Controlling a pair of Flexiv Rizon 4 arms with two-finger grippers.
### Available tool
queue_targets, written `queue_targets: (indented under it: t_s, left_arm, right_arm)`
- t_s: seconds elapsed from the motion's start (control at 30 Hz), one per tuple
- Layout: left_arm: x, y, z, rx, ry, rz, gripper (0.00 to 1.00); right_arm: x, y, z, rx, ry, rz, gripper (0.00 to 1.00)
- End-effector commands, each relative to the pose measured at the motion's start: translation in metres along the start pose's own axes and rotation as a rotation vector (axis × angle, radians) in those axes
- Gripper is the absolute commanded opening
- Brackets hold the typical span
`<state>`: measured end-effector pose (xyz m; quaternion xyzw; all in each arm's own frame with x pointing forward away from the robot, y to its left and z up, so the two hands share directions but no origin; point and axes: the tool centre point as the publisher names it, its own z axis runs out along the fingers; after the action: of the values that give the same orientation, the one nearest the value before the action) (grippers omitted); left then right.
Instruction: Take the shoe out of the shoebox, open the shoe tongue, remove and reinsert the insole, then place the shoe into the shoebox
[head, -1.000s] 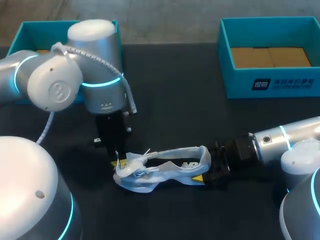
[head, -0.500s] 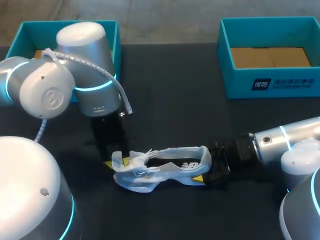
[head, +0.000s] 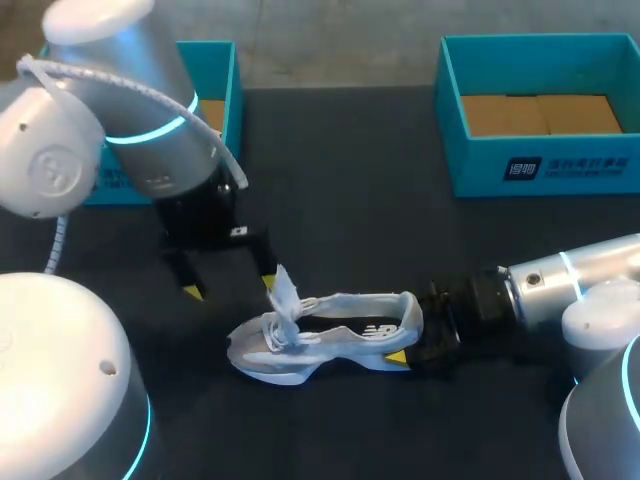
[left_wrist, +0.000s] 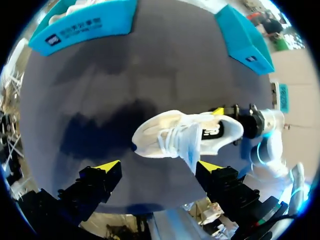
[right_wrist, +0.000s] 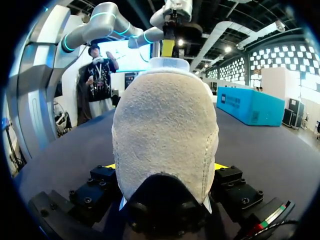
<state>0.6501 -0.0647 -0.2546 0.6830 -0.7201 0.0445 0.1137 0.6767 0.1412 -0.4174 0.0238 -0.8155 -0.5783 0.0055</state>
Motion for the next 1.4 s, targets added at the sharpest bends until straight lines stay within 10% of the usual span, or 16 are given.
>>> queue_targets:
  t_s: [0.03, 0.13, 0.5, 1.17, 1.4]
  left_arm:
    - [0.009, 0.006, -0.021, 0.014, -0.006, 0.088, 0.62]
    - [0.018, 0.008, -0.027, 0.016, -0.003, 0.198, 0.00]
    - [0.032, 0.025, -0.046, -0.128, -0.080, 0.777, 0.00]
    - [0.046, 0.025, -0.048, -0.164, -0.064, 0.752, 0.00]
    - [0.075, 0.003, -0.039, -0.258, 0.031, 1.100, 0.00]
  right_arm:
    - [0.001, 0.000, 0.000, 0.003, -0.001, 0.000, 0.00]
    - [0.001, 0.000, 0.000, 0.003, -0.001, 0.000, 0.00]
    - [0.001, 0.000, 0.000, 0.003, -0.001, 0.000, 0.00]
    - [0.001, 0.000, 0.000, 0.003, -0.001, 0.000, 0.00]
    - [0.001, 0.000, 0.000, 0.003, -0.001, 0.000, 0.00]
